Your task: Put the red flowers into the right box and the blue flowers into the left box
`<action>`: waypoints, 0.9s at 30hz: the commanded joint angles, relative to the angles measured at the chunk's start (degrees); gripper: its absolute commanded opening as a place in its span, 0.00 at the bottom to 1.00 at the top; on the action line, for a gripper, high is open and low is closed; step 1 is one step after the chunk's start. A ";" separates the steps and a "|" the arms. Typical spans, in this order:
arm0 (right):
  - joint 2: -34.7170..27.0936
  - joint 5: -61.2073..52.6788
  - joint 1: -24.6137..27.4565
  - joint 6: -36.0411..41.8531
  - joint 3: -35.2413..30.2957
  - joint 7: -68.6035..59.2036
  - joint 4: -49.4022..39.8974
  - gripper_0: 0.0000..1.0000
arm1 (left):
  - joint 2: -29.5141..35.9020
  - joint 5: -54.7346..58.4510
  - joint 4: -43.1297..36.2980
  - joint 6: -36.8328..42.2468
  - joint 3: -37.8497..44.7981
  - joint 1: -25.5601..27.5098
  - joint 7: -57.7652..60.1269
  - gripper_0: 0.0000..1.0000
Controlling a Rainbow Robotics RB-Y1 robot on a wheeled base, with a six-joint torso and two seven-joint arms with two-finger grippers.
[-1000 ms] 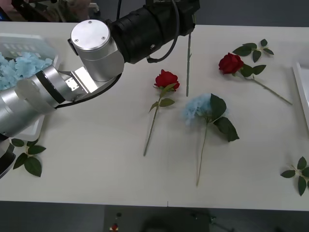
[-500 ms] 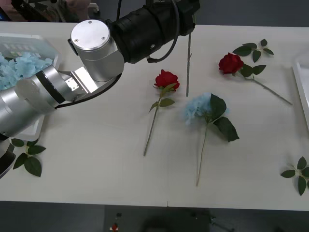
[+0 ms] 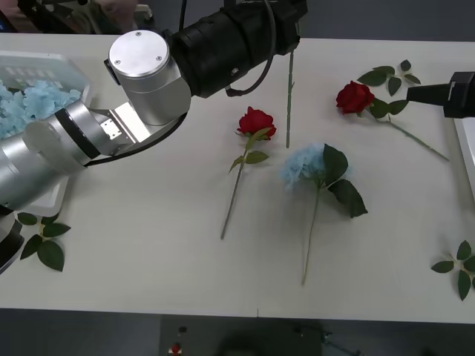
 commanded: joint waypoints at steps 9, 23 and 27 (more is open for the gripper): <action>19.07 3.94 6.28 -7.01 -1.41 4.06 -12.97 0.75 | 0.99 -0.25 -1.85 -0.54 0.23 -1.54 -2.75 0.00; 41.30 23.02 1.89 -7.71 -1.24 5.12 -10.42 0.75 | 0.99 -0.25 -1.85 -0.54 0.23 -1.54 -2.75 0.00; 45.26 25.83 0.31 -7.62 -0.71 5.29 -8.93 0.75 | 0.99 -0.25 -1.85 -0.54 0.23 -1.54 -2.75 0.00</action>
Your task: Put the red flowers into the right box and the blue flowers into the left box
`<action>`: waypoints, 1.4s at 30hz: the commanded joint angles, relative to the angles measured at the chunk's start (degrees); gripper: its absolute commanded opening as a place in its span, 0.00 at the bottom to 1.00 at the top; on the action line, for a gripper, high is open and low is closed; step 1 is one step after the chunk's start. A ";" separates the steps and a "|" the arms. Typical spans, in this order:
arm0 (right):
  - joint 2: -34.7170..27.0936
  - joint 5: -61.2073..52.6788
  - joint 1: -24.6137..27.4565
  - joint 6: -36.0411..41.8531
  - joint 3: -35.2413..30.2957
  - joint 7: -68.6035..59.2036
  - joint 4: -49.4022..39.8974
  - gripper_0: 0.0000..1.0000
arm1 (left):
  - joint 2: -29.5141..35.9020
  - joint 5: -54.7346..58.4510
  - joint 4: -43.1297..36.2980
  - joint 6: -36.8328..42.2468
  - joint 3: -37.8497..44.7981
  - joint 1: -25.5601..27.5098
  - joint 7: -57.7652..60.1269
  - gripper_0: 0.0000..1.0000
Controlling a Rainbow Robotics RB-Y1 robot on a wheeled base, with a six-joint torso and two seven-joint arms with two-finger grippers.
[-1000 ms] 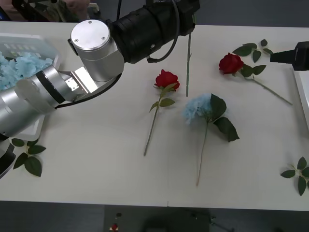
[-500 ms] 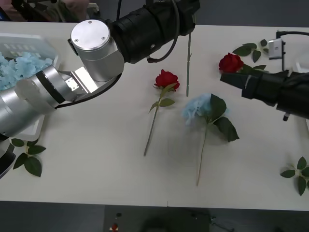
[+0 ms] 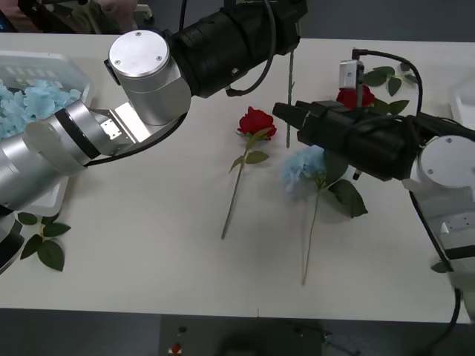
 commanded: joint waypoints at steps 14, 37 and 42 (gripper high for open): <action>4.74 2.37 -5.39 -2.61 3.99 2.14 3.89 0.00 | 0.99 -0.25 -1.83 -0.53 0.23 -1.54 -2.75 0.00; -0.80 1.49 -6.09 -1.02 3.90 -1.64 4.24 0.00 | 4.86 -0.25 -5.35 -2.99 4.89 1.89 -2.39 1.00; -15.83 -2.99 -7.15 4.51 4.08 -12.37 4.24 0.00 | 19.62 1.51 -2.89 19.68 4.98 4.00 -2.04 1.00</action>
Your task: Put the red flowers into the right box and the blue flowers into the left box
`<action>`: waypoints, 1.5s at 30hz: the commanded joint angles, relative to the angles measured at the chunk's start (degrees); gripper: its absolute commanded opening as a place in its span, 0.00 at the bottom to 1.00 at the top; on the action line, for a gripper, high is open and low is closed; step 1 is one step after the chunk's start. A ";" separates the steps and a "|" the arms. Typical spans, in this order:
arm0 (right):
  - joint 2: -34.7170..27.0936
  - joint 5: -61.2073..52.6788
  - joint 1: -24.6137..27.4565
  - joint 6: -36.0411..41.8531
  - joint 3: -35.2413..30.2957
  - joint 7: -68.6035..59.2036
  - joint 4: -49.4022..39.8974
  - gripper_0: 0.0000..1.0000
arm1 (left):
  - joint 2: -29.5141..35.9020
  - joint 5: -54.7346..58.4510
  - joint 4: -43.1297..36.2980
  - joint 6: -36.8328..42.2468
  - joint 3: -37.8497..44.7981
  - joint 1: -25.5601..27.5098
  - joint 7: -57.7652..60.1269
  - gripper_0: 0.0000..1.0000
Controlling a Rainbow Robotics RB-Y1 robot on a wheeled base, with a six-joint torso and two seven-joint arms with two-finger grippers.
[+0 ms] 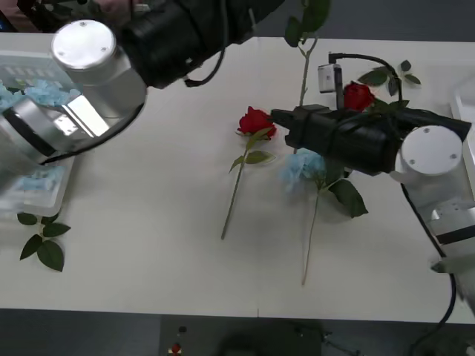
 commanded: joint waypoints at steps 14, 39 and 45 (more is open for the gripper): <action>-44.71 7.13 -3.61 19.65 -0.49 -35.22 3.90 0.00 | 6.72 -21.57 9.21 29.01 -7.74 7.92 4.64 1.00; -39.35 46.86 -4.14 3.74 -0.49 -28.54 40.37 0.00 | -16.13 -43.72 37.69 28.31 -25.50 -11.41 25.11 0.00; -38.91 48.09 -4.14 2.60 -0.49 -28.45 41.69 0.22 | -16.22 -44.51 36.90 28.22 -25.85 -11.41 25.11 0.00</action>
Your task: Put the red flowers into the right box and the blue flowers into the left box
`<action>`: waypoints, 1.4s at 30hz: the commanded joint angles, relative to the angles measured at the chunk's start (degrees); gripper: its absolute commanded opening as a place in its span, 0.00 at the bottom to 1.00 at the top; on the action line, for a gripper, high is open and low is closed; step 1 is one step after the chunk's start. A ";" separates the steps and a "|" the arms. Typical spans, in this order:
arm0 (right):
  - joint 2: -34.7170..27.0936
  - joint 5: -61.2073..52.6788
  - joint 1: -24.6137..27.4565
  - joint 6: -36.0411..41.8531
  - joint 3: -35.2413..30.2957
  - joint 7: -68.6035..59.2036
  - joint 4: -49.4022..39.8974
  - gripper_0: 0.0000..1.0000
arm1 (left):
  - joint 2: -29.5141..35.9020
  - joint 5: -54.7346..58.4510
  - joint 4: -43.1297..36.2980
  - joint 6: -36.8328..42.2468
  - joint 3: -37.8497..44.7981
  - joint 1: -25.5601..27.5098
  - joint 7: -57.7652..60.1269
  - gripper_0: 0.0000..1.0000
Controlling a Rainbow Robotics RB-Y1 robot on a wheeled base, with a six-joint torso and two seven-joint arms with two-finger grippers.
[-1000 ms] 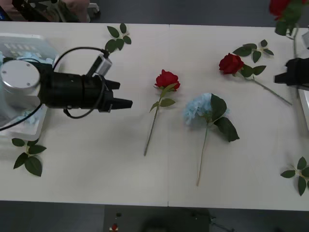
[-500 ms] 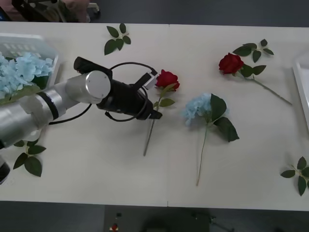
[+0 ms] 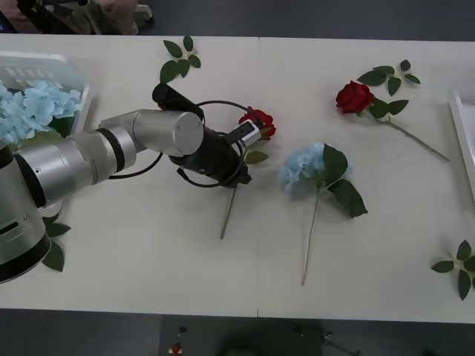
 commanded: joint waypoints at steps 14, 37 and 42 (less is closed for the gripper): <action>-0.75 -8.84 -1.42 -1.83 -0.50 10.24 -5.88 0.68 | 2.29 -1.24 -1.79 -3.89 3.27 0.08 2.18 0.00; 25.09 8.30 -21.02 5.55 7.85 15.51 -10.54 0.69 | 3.35 12.83 -24.99 -15.84 33.77 0.61 -0.02 0.00; 30.27 10.85 -26.12 1.51 7.94 15.86 -0.17 0.69 | 3.17 4.92 -25.87 -16.54 33.68 0.70 -0.81 0.00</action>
